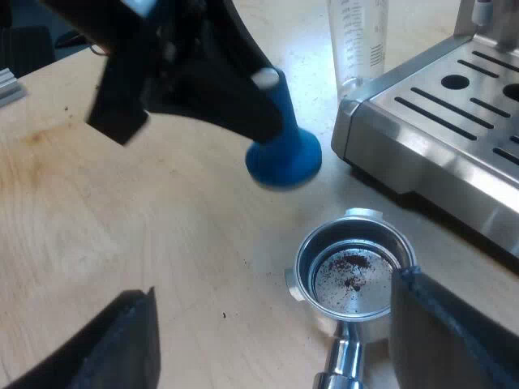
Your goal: Grind coffee beans and then tamp
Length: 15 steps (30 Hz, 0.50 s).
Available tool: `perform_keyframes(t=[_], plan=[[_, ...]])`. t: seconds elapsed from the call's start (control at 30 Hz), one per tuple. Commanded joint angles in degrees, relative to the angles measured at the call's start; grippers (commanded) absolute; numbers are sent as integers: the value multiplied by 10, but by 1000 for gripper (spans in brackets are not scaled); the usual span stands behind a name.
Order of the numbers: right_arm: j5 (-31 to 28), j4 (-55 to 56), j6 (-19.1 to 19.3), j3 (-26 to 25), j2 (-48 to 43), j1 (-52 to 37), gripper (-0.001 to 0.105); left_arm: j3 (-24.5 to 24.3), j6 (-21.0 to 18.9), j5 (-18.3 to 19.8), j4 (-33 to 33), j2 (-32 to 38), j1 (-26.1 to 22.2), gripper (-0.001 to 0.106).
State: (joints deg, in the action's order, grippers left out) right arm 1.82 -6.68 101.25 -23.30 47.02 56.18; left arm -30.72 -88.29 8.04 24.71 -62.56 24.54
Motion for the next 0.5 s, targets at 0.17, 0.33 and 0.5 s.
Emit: perform_keyframes(t=[0.17,0.33,0.5], plan=[[6,-8,9,-7,-5,1,62,-1,-2,4,-15,-59,-1,1],[-2,-8,9,-7,-5,1,62,-1,-2,12,-19,-84,-1,1],[-3,-8,9,-2,-5,1,62,-1,-2,20,-19,-89,-1,4]])
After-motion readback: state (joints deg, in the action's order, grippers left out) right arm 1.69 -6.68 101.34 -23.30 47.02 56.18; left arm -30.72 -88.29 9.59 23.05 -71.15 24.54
